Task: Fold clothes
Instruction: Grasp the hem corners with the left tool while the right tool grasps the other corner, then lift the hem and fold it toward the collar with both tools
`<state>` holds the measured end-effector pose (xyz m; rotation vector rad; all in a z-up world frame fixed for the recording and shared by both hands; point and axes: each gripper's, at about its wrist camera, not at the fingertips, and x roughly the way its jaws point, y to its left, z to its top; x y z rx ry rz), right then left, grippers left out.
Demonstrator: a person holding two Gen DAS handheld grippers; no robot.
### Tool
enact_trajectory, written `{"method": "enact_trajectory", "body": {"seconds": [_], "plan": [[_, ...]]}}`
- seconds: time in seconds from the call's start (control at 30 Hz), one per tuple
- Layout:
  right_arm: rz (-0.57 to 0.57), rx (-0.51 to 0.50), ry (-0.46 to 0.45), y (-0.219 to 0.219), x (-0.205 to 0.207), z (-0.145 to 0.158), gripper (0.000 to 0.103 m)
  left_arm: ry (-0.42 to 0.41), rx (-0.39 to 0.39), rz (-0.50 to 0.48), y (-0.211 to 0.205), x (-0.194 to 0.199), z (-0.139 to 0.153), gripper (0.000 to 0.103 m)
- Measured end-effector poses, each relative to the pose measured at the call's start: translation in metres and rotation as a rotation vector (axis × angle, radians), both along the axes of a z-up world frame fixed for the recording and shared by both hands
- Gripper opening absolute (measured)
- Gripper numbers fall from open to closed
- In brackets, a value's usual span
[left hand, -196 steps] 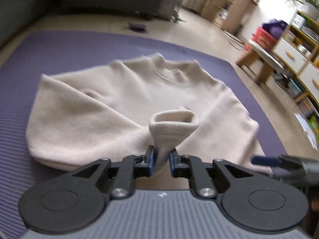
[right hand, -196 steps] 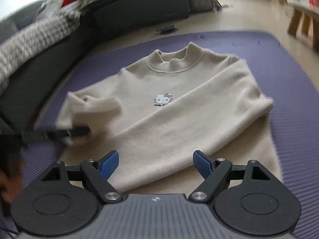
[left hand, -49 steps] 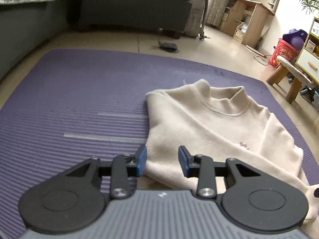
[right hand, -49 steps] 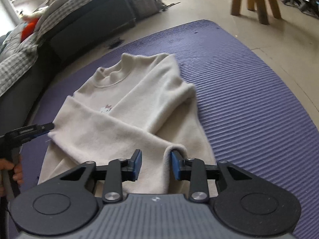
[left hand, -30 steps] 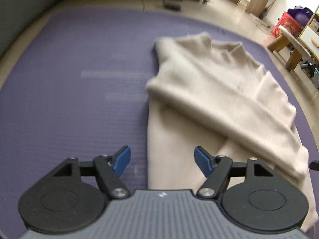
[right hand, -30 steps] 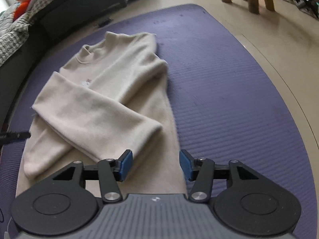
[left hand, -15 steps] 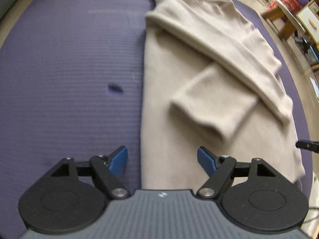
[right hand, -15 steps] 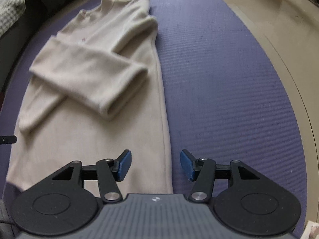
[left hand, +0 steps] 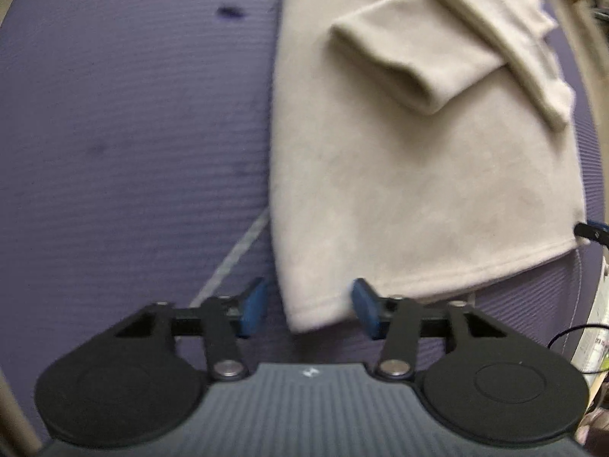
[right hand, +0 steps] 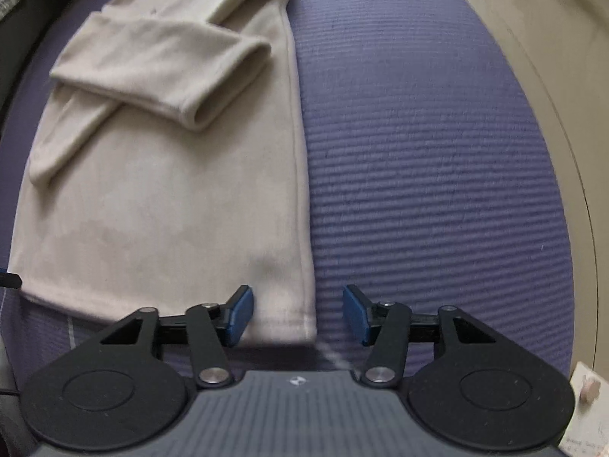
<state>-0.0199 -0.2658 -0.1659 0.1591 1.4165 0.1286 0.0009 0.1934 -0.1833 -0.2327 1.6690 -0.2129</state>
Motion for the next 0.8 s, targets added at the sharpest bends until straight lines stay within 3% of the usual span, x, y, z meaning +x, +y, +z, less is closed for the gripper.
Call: {"method": "enact_trajectory", "body": {"seconds": [0.13, 0.2, 0.27, 0.47, 0.57, 0.8], "plan": [[0.02, 0.004, 0.03, 0.006, -0.001, -0.002, 0.046, 0.021, 0.001, 0.004, 0.0, -0.003, -0.004, 0.027], [0.021, 0.03, 0.038, 0.006, -0.001, -0.002, 0.027, 0.023, -0.007, 0.027, 0.006, -0.004, -0.004, 0.019], [0.005, 0.059, 0.044, 0.001, 0.0, -0.003, 0.021, 0.018, -0.011, 0.038, 0.01, -0.005, -0.004, 0.009], [-0.085, 0.174, 0.038, -0.016, 0.001, 0.003, 0.011, -0.026, -0.024, 0.039, 0.013, -0.008, 0.008, 0.007], [-0.122, 0.232, -0.006, -0.022, 0.006, 0.015, 0.01, -0.072, -0.05, 0.064, 0.018, -0.004, 0.022, 0.007], [-0.172, 0.274, -0.176, -0.03, 0.053, 0.056, 0.01, -0.319, -0.08, 0.134, 0.029, 0.042, 0.074, 0.006]]}}
